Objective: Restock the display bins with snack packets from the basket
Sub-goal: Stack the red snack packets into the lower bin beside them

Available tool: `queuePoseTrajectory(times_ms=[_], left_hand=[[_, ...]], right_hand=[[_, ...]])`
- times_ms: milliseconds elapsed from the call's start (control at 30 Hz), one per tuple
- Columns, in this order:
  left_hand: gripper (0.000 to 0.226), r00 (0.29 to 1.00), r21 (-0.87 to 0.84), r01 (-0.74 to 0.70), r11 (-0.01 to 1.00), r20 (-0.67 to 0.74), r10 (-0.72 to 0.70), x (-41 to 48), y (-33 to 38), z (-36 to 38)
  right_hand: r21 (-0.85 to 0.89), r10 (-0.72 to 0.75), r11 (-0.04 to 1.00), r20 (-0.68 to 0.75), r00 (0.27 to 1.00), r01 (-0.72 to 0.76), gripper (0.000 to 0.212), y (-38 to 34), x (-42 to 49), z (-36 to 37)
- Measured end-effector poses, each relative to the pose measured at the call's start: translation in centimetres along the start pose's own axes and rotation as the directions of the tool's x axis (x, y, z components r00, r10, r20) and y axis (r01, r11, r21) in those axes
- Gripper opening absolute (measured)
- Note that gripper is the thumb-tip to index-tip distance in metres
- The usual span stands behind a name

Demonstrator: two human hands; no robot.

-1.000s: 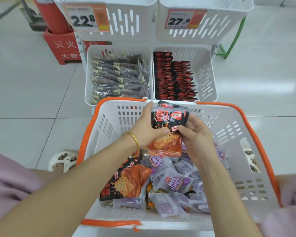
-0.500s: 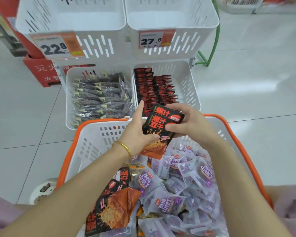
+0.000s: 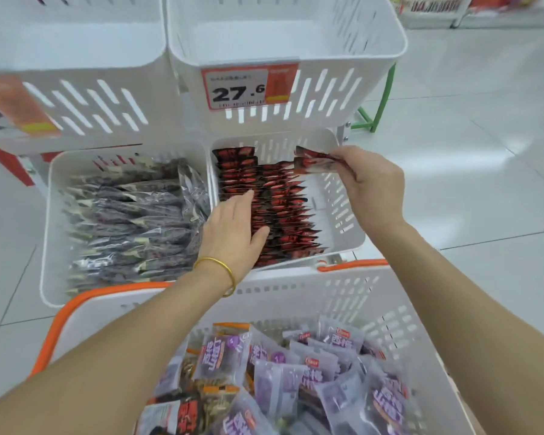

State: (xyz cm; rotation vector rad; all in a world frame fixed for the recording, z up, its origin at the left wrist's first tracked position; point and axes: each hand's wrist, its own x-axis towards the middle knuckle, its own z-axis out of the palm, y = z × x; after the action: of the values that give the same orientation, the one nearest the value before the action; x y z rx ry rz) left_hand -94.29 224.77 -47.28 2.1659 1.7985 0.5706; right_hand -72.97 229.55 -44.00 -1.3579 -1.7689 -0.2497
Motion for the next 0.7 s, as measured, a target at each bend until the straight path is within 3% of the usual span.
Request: queuePoseTrajectory(times_ms=[100,267,433,600,700], left_hand=[[0.059,0.999,0.12,-0.04,0.992,0.034,0.036,0.7,-0.3,1.7],[0.063,0.992,0.208,-0.122,0.97,0.017,0.121,0.8,-0.4,3.3],[0.071,0.995,0.224,-0.094,0.97,0.033,0.089,1.2,-0.6,3.7],[0.072,0.996,0.233,-0.073,0.97,0.06,0.061,1.3,-0.7,3.8],[0.075,0.995,0.23,-0.063,0.971,0.083,0.045,1.4,-0.8,3.8]], right_hand=[[-0.038,-0.159,0.987,-0.111,0.981,0.155,0.015,1.9,1.3,4.1],[0.031,-0.163,0.985,-0.101,0.981,0.167,0.02,2.4,2.8,8.3],[0.171,0.025,0.983,0.234,0.972,-0.067,0.023,2.5,3.3,10.8],[0.108,0.108,0.971,0.59,0.8,-0.211,0.028,2.8,4.8,13.1],[0.064,0.189,0.956,0.614,0.767,-0.287,0.04,2.7,4.9,13.8]])
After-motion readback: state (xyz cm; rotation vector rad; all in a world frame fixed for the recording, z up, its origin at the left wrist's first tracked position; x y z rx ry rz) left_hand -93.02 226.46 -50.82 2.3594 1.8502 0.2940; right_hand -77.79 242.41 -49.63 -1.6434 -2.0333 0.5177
